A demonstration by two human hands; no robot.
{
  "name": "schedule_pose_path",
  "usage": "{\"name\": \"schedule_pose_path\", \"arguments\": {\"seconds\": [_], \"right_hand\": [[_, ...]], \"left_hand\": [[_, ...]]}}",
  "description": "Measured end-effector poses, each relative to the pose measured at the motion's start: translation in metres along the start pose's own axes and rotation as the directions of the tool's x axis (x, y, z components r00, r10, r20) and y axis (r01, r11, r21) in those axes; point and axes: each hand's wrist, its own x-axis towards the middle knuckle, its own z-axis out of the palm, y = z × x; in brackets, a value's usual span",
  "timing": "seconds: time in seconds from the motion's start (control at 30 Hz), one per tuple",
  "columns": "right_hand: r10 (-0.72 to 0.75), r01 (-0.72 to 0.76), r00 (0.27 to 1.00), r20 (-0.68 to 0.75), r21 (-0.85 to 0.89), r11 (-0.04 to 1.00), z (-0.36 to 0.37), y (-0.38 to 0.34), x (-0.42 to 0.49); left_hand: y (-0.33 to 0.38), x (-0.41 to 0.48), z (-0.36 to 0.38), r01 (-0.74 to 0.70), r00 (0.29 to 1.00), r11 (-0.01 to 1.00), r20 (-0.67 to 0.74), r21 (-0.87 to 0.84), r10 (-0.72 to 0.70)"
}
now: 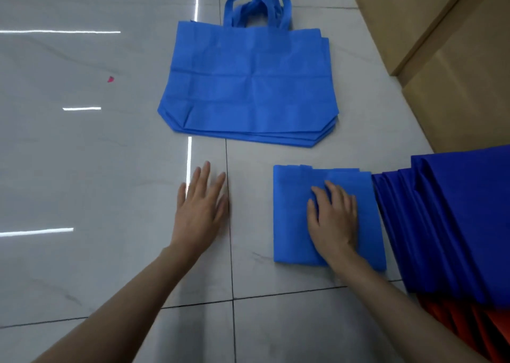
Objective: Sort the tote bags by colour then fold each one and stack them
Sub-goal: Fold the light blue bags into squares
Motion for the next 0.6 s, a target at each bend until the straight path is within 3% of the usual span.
{"name": "schedule_pose_path", "arguments": {"seconds": [0.1,0.2,0.33,0.5,0.6], "right_hand": [[-0.125,0.155,0.975,-0.185,0.159,0.975,-0.003,-0.041,0.03],[-0.321,0.334,0.942,-0.096,0.179,0.925,-0.003,-0.093,0.066],[-0.316,0.299,0.939,0.139,0.128,0.946,0.011,-0.128,0.112],[-0.23,0.237,0.951,0.206,-0.009,0.972,0.027,-0.121,0.149],[-0.221,0.197,0.963,0.151,0.158,0.968,0.038,-0.115,0.151]], "left_hand": [[-0.039,-0.001,-0.013,0.084,0.996,0.99,0.008,0.11,-0.086],[-0.058,0.003,-0.022,0.198,0.98,0.972,-0.031,0.129,-0.196],[-0.077,-0.004,-0.015,0.326,0.943,0.937,0.021,0.124,-0.331],[-0.08,-0.005,-0.011,0.326,0.945,0.937,-0.003,0.128,-0.328],[-0.081,-0.004,-0.012,0.316,0.948,0.943,-0.005,0.104,-0.317]]}}
